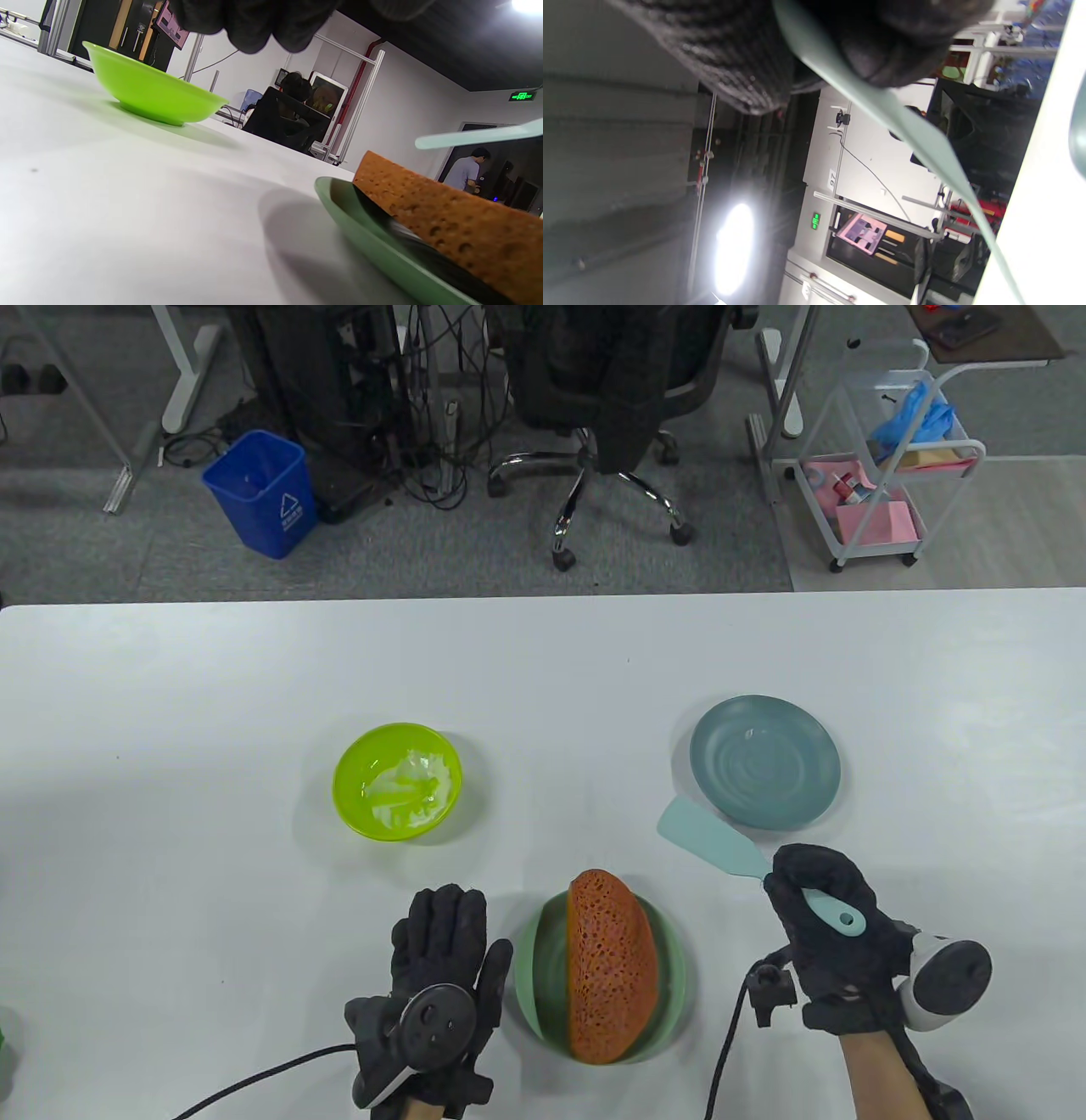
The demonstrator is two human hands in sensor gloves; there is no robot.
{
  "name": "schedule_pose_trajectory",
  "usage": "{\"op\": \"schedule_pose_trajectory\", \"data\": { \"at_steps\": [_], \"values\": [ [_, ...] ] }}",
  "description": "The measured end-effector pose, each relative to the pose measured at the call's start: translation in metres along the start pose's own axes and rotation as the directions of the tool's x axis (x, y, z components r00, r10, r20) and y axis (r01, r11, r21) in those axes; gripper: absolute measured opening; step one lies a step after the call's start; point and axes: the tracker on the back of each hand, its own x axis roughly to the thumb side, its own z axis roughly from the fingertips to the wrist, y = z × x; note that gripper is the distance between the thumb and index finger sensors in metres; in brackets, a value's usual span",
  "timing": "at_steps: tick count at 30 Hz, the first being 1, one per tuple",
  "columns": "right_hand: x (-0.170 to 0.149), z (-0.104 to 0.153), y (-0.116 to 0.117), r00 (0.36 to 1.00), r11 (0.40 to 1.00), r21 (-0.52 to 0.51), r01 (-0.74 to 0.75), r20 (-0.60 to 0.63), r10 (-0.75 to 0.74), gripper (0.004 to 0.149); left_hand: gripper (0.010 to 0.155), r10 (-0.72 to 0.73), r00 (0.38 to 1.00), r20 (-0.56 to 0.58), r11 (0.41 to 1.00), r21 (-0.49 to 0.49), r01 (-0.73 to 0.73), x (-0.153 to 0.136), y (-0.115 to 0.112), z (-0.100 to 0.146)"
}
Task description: Dip dessert spatula into salad dressing and spread onto bread slice
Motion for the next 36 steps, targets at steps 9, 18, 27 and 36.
{"op": "schedule_pose_trajectory", "data": {
  "at_steps": [9, 18, 27, 36],
  "values": [
    [-0.020, 0.010, -0.009, 0.992, 0.995, 0.039, 0.094, -0.086, -0.090, 0.037, 0.070, -0.015, 1.000, 0.011, 1.000, -0.019, 0.015, 0.004, -0.003, 0.002],
    [-0.028, 0.009, -0.007, 0.965, 0.971, 0.047, 0.234, -0.128, -0.227, 0.040, 0.073, -0.006, 1.000, -0.019, 0.992, -0.129, 0.004, 0.005, -0.011, -0.002],
    [-0.026, 0.000, 0.019, 0.947, 0.945, 0.144, 0.295, -0.172, -0.270, 0.044, 0.069, -0.046, 0.996, -0.078, 0.967, -0.254, 0.025, 0.009, -0.025, -0.007],
    [-0.011, -0.028, 0.060, 0.948, 0.926, 0.258, 0.277, -0.228, -0.221, 0.046, 0.065, -0.042, 0.992, -0.118, 0.953, -0.303, 0.005, 0.010, -0.036, -0.012]
  ]
}}
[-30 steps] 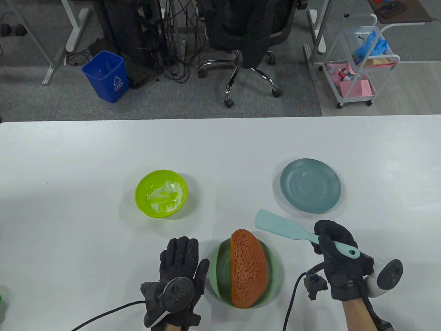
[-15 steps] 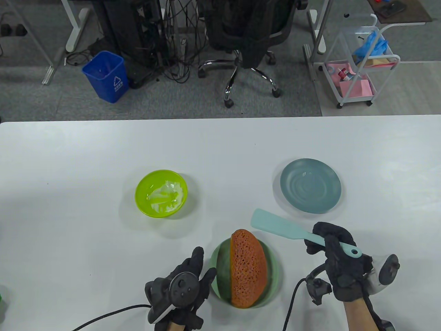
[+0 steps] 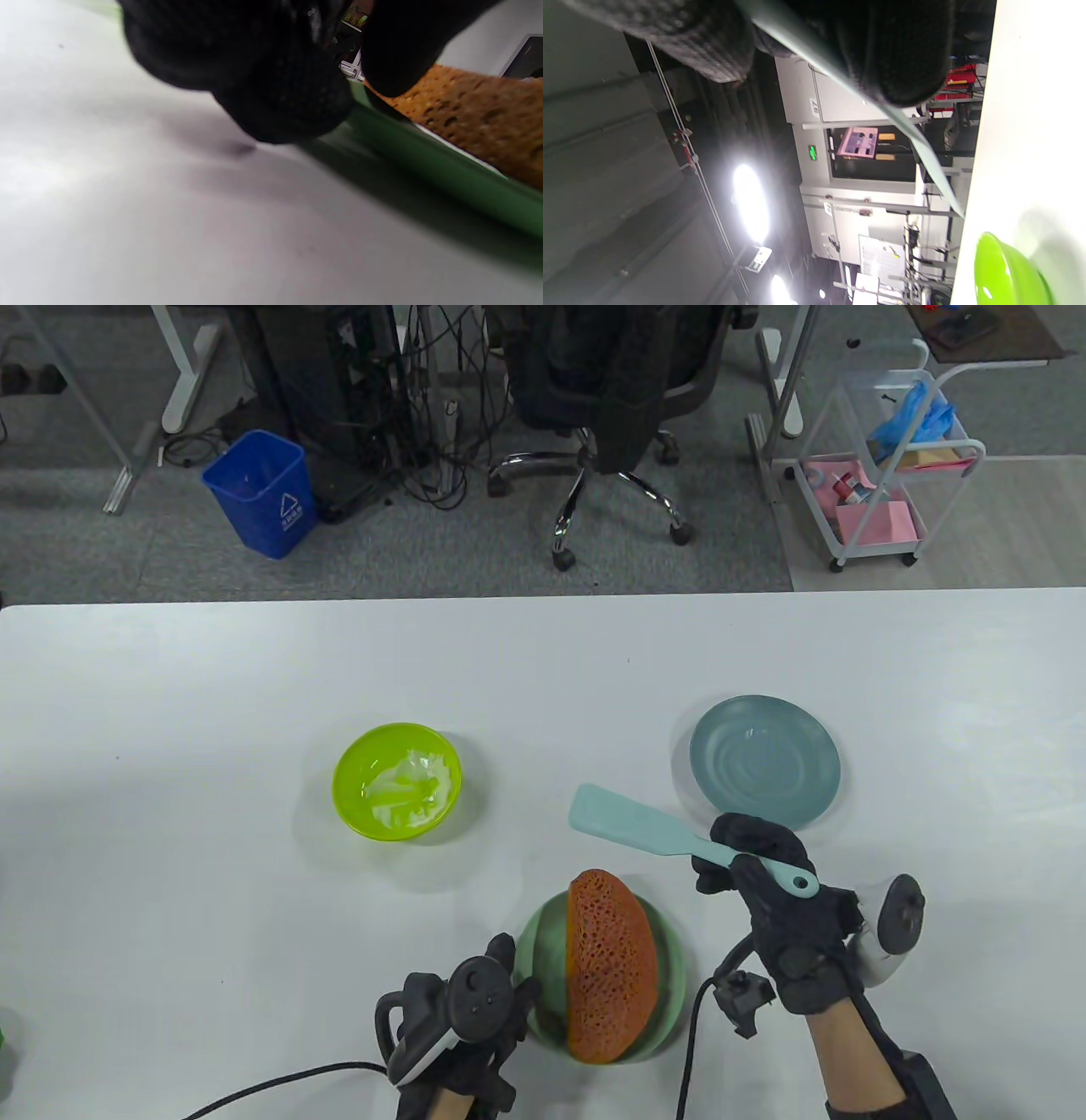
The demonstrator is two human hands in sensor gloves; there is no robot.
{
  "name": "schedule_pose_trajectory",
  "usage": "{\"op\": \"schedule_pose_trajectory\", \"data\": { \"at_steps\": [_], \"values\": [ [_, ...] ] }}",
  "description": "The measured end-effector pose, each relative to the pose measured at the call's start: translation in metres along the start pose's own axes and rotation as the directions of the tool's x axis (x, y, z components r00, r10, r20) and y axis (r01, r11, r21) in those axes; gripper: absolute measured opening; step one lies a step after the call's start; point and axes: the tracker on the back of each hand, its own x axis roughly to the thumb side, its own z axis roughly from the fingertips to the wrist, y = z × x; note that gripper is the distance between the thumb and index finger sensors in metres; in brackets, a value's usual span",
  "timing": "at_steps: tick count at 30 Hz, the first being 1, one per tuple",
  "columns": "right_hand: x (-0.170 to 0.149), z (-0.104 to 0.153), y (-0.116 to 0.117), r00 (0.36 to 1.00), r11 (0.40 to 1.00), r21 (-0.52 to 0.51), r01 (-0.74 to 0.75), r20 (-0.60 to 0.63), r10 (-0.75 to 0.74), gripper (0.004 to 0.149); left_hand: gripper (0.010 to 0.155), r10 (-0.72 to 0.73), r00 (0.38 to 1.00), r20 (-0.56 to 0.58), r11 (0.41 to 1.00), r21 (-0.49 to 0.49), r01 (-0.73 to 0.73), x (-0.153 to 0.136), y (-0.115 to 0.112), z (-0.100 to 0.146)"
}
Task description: Dip dessert spatula into salad dressing and spread onto bread slice
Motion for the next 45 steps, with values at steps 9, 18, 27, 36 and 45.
{"op": "schedule_pose_trajectory", "data": {
  "at_steps": [9, 18, 27, 36, 45],
  "values": [
    [0.008, -0.055, 0.053, 0.990, 0.991, 0.132, 0.027, -0.141, -0.008, 0.046, 0.059, 0.029, 0.999, -0.021, 1.000, 0.007, -0.029, -0.003, -0.002, -0.004],
    [-0.007, -0.098, 0.113, 0.962, 0.976, 0.209, -0.057, -0.249, 0.109, 0.047, 0.057, 0.062, 0.998, -0.018, 0.998, 0.003, -0.061, -0.004, -0.002, -0.006],
    [-0.027, -0.118, 0.161, 0.913, 0.951, 0.272, -0.144, -0.333, 0.234, 0.048, 0.056, 0.098, 0.995, -0.019, 0.995, -0.007, -0.098, -0.007, -0.002, -0.008],
    [-0.042, -0.126, 0.187, 0.880, 0.929, 0.301, -0.216, -0.353, 0.319, 0.049, 0.055, 0.116, 0.993, -0.018, 0.993, -0.010, -0.116, -0.008, -0.002, -0.008],
    [-0.046, -0.129, 0.199, 0.861, 0.910, 0.311, -0.273, -0.343, 0.375, 0.050, 0.057, 0.125, 0.992, -0.019, 0.992, -0.009, -0.126, -0.009, -0.002, -0.008]
  ]
}}
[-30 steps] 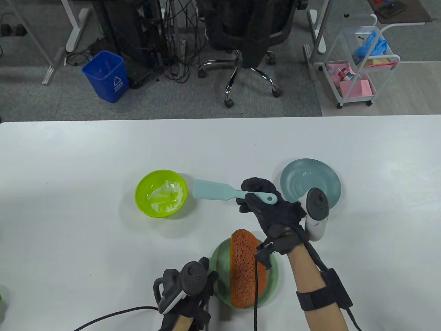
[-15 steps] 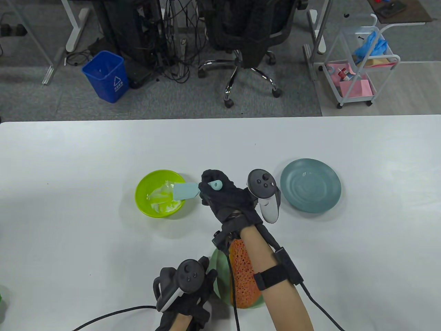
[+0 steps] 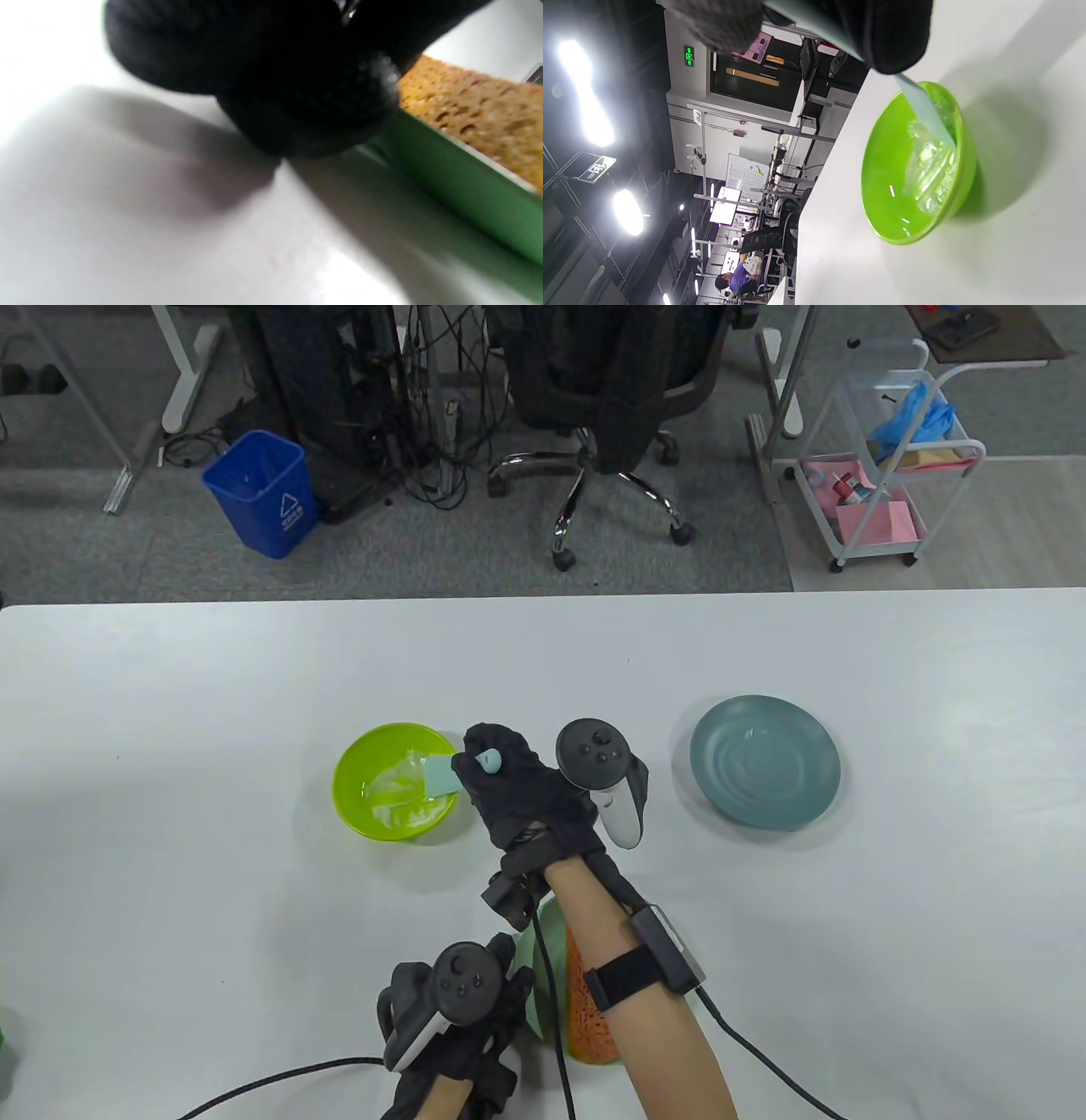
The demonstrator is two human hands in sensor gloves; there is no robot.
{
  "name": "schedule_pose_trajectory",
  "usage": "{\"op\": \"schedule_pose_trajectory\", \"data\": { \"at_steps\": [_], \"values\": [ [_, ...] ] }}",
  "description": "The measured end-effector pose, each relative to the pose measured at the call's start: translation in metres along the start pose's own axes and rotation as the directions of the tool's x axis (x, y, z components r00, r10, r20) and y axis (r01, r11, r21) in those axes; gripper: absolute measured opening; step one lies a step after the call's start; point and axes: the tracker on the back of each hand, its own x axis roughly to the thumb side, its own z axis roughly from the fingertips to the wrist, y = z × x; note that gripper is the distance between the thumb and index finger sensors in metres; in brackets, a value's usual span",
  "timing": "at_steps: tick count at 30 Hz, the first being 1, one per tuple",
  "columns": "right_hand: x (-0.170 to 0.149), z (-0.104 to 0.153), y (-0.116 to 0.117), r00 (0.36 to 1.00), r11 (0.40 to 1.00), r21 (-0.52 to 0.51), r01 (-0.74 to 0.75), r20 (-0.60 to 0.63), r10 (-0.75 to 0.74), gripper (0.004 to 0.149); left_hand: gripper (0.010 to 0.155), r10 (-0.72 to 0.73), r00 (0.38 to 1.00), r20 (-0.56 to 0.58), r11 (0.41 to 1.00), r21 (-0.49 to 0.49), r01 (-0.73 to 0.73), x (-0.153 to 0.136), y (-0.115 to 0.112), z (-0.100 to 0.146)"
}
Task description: Dip dessert spatula into salad dressing and spread onto bread slice
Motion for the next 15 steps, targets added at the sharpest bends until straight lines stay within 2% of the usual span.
{"op": "schedule_pose_trajectory", "data": {
  "at_steps": [15],
  "values": [
    [0.016, 0.006, 0.000, 0.990, 0.991, -0.054, -0.126, 0.049, 0.129, 0.047, 0.057, 0.014, 1.000, -0.004, 1.000, -0.004, -0.014, -0.001, 0.000, 0.000]
  ]
}}
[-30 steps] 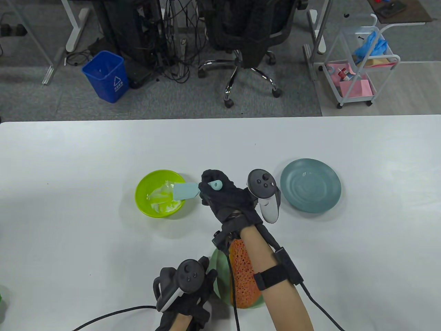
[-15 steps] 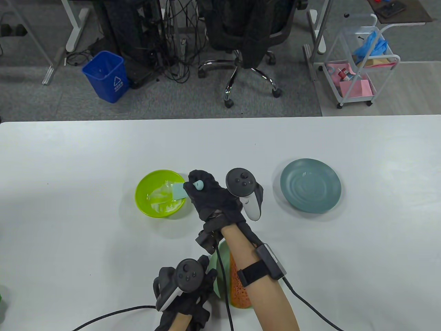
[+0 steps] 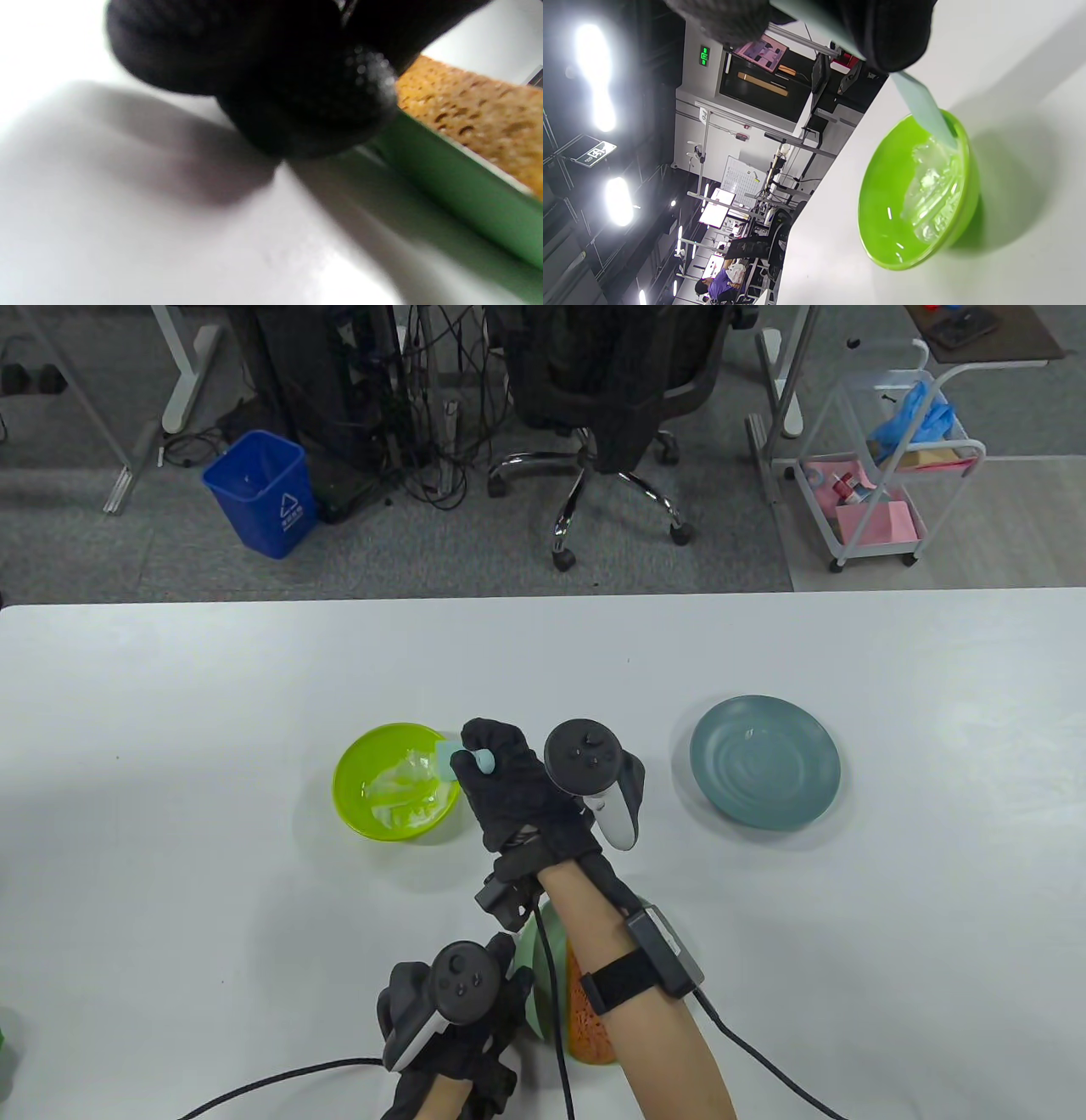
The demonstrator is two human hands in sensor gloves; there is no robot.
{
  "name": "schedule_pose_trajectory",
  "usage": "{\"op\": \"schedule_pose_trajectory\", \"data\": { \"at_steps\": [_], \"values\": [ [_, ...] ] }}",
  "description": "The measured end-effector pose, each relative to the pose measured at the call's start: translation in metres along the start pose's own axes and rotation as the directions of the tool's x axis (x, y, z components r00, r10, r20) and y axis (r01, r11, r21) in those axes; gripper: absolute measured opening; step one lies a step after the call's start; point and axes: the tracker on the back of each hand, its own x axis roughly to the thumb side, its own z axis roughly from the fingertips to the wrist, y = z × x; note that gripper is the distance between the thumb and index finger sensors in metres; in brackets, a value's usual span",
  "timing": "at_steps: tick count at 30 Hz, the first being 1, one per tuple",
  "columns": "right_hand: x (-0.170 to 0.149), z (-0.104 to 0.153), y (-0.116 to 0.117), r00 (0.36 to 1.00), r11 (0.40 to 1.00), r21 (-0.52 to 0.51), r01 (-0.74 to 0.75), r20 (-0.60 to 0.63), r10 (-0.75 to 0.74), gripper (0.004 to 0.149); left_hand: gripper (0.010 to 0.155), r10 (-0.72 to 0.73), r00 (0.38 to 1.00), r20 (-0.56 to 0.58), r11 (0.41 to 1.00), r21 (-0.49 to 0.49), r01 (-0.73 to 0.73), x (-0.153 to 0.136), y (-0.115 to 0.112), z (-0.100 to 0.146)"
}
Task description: Dip dessert spatula into salad dressing and spread onto bread slice
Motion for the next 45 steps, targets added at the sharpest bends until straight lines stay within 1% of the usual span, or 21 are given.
{"op": "schedule_pose_trajectory", "data": {
  "at_steps": [11, 17, 25, 29, 45],
  "values": [
    [0.003, 0.003, -0.001, 0.999, 1.000, -0.005, -0.002, 0.041, 0.002, 0.046, 0.058, 0.006, 1.000, -0.001, 1.000, -0.004, -0.006, -0.001, 0.000, 0.000],
    [0.003, 0.002, 0.003, 0.997, 0.999, 0.014, 0.049, 0.058, -0.050, 0.046, 0.058, 0.008, 1.000, -0.002, 1.000, -0.007, -0.008, -0.001, 0.000, -0.001],
    [0.000, 0.000, 0.011, 0.999, 1.000, 0.016, 0.007, 0.041, -0.007, 0.045, 0.058, 0.009, 1.000, -0.002, 1.000, -0.008, -0.009, -0.001, 0.000, -0.001],
    [0.001, 0.001, 0.009, 0.999, 0.999, 0.005, -0.041, 0.030, 0.041, 0.044, 0.058, 0.010, 1.000, -0.002, 1.000, -0.009, -0.010, -0.001, 0.000, -0.001],
    [0.006, 0.004, 0.003, 0.998, 0.999, -0.025, -0.048, 0.041, 0.049, 0.043, 0.057, 0.011, 1.000, -0.001, 1.000, -0.010, -0.011, -0.002, -0.001, -0.001]
  ]
}}
